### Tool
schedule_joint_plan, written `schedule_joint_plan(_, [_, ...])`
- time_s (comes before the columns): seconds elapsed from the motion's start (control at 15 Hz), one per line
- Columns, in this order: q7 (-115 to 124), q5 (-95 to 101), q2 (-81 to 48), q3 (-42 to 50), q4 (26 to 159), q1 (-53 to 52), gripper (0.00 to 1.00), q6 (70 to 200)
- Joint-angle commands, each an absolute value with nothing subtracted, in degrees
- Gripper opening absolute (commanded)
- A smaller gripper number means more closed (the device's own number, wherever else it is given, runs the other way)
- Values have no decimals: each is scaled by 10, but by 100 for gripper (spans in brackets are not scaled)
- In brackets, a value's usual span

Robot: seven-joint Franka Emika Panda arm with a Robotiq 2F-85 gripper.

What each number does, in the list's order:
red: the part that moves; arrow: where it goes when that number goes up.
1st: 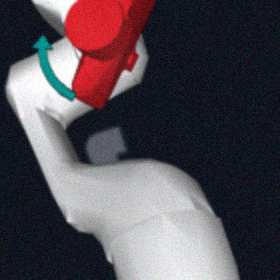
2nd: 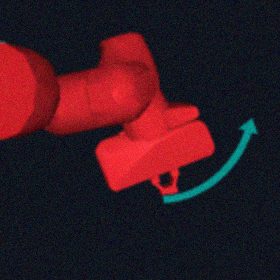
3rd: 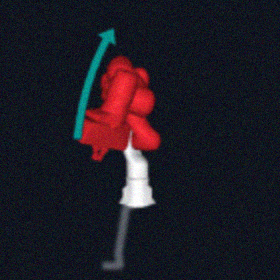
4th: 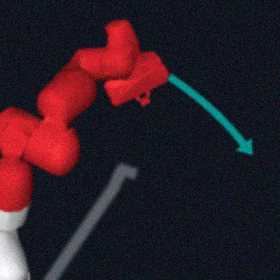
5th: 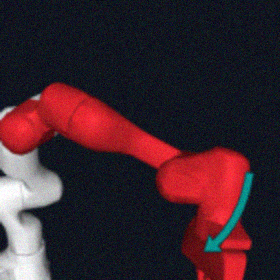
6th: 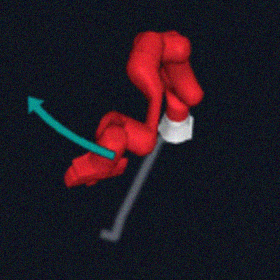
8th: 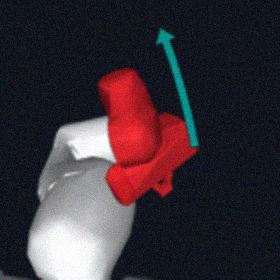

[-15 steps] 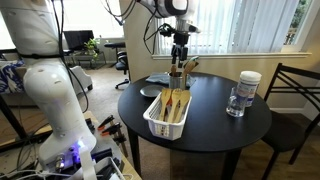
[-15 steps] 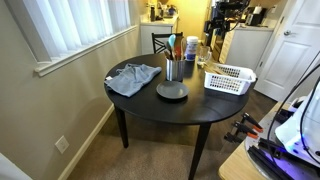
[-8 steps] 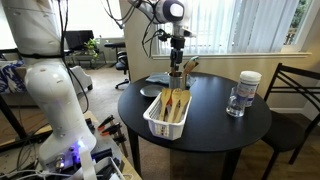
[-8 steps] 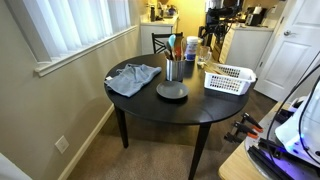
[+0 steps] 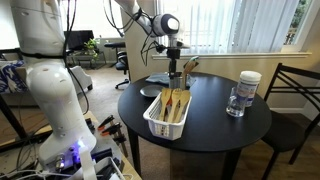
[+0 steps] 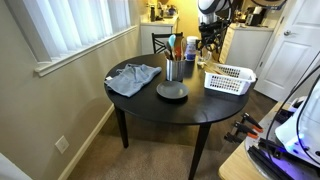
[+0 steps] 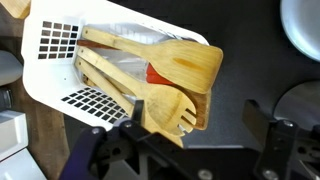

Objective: Remove the wooden spatula from the basket and put in the spoon holder

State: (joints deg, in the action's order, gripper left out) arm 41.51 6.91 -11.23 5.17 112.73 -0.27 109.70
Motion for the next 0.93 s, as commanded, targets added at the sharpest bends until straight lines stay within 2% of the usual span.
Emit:
schedule_joint_plan(0.0, [462,83,-117,50,1162,-11,100,1126])
schedule_joint_plan(0.4, [497,94,-136,52,1173,-22,100,1147])
schedule_joint_plan(0.87, [560,146,-152,57,1165,-33,100,1112])
